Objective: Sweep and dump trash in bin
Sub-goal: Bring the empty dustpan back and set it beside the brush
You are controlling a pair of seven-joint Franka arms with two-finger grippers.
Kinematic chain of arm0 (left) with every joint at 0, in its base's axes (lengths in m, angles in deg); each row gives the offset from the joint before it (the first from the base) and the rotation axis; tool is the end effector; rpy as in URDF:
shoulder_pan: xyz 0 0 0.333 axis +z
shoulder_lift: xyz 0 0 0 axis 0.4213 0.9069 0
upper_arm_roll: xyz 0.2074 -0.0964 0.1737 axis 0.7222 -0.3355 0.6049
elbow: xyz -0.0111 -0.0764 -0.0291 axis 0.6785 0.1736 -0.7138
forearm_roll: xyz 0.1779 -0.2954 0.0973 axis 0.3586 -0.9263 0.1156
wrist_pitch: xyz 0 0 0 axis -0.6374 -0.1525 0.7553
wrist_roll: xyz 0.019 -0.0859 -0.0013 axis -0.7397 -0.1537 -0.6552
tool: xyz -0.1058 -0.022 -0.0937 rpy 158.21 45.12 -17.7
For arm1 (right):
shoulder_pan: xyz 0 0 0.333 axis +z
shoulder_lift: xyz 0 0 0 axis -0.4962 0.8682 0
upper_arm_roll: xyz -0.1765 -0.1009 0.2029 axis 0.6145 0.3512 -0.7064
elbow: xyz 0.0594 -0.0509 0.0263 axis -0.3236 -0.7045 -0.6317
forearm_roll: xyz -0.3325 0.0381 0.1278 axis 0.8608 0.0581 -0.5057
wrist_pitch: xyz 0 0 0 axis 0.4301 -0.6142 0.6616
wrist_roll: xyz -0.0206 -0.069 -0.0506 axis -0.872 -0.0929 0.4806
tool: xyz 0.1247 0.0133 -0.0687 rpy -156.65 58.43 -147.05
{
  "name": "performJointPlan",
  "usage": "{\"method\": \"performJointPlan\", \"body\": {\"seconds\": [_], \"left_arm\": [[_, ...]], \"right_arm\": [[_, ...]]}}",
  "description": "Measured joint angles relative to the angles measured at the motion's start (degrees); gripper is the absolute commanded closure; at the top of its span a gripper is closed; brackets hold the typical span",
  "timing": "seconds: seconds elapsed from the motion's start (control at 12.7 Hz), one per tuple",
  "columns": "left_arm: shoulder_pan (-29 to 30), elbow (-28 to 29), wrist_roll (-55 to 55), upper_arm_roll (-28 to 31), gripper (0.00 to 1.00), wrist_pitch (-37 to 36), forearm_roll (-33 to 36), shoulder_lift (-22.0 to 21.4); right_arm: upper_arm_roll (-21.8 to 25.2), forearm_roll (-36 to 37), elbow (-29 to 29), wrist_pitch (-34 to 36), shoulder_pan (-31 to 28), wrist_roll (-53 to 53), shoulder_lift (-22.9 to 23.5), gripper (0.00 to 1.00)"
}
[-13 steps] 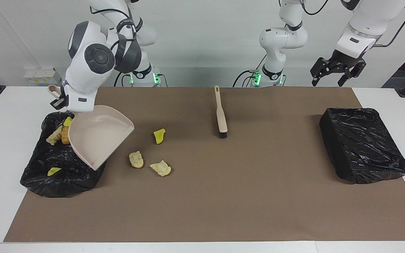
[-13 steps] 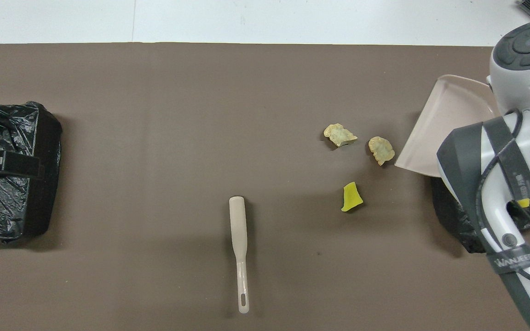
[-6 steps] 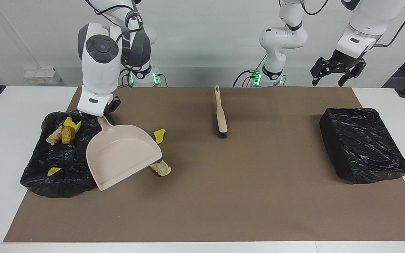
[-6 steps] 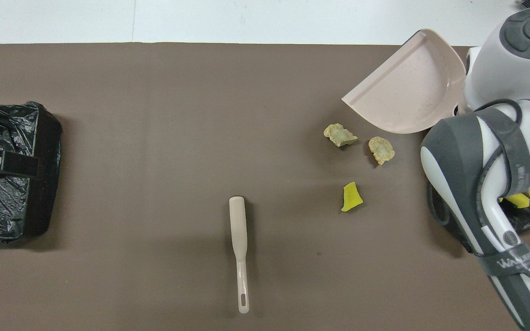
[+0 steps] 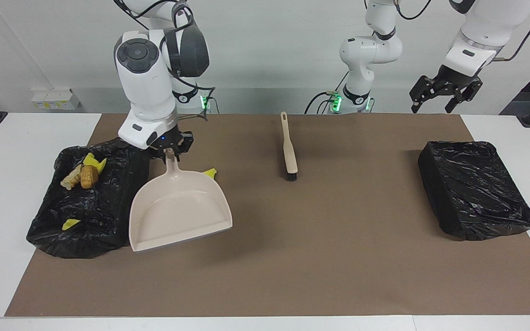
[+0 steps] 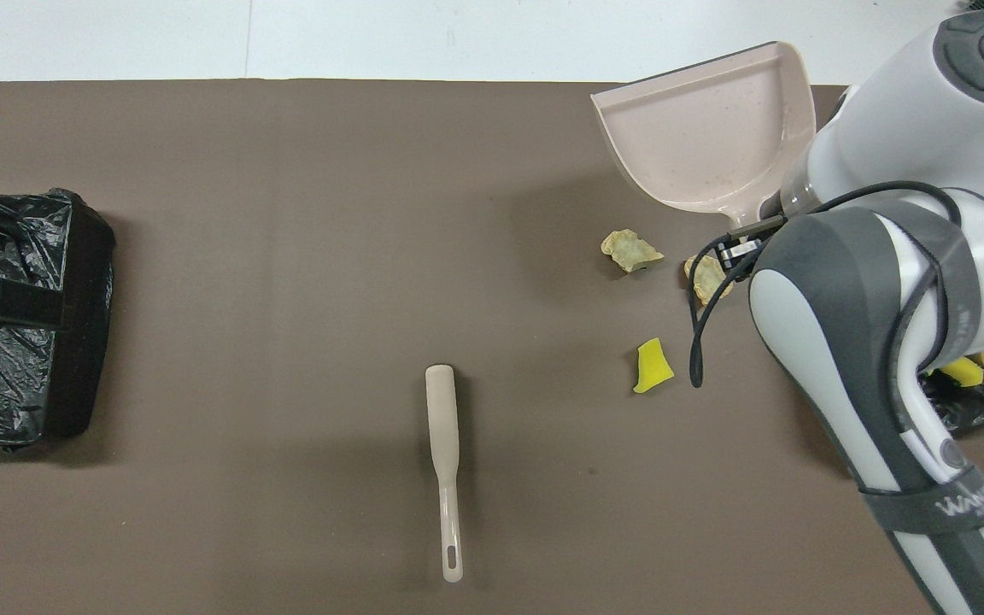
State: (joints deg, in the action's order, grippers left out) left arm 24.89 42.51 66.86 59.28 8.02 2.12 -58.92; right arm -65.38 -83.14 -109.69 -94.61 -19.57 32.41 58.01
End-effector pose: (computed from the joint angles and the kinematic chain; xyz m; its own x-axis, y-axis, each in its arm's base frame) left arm 0.4806 -0.0430 0.5872 0.9988 -0.0484 -0.0015 -0.0483 -0.9987 0.0168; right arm 0.5618 0.1220 0.4788 0.9817 0.1634 -0.0981 0.1634 -0.9865 -0.0086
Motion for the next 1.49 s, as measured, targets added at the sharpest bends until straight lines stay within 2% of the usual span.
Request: {"method": "performJointPlan", "body": {"seconds": [0.16,0.39,0.71,1.18,1.33,1.49], "left_arm": [[0.0,0.0,0.0,-0.1,0.0,0.0,0.0,0.0],[0.0,0.0,0.0,-0.2,0.0,0.0,0.0,0.0],[0.0,0.0,0.0,-0.2,0.0,0.0,0.0,0.0],[0.0,0.0,0.0,-0.2,0.0,0.0,0.0,0.0],[0.0,0.0,0.0,-0.2,0.0,0.0,0.0,0.0],[0.1,0.0,0.0,-0.2,0.0,0.0,0.0,0.0]], "right_arm": [[0.0,-4.8,0.0,0.0,0.0,-4.5,0.3,1.0],[0.0,-6.9,0.0,0.0,1.7,-5.2,3.2,1.0],[-0.1,-13.7,1.1,-3.5,4.2,-10.8,5.9,1.0],[-0.8,-14.4,9.6,-5.0,11.0,-12.6,16.5,1.0],[-1.8,-14.9,12.1,-5.6,12.7,-17.2,20.5,1.0],[-2.7,-18.9,13.3,-7.6,13.7,-24.5,24.3,1.0]]}}
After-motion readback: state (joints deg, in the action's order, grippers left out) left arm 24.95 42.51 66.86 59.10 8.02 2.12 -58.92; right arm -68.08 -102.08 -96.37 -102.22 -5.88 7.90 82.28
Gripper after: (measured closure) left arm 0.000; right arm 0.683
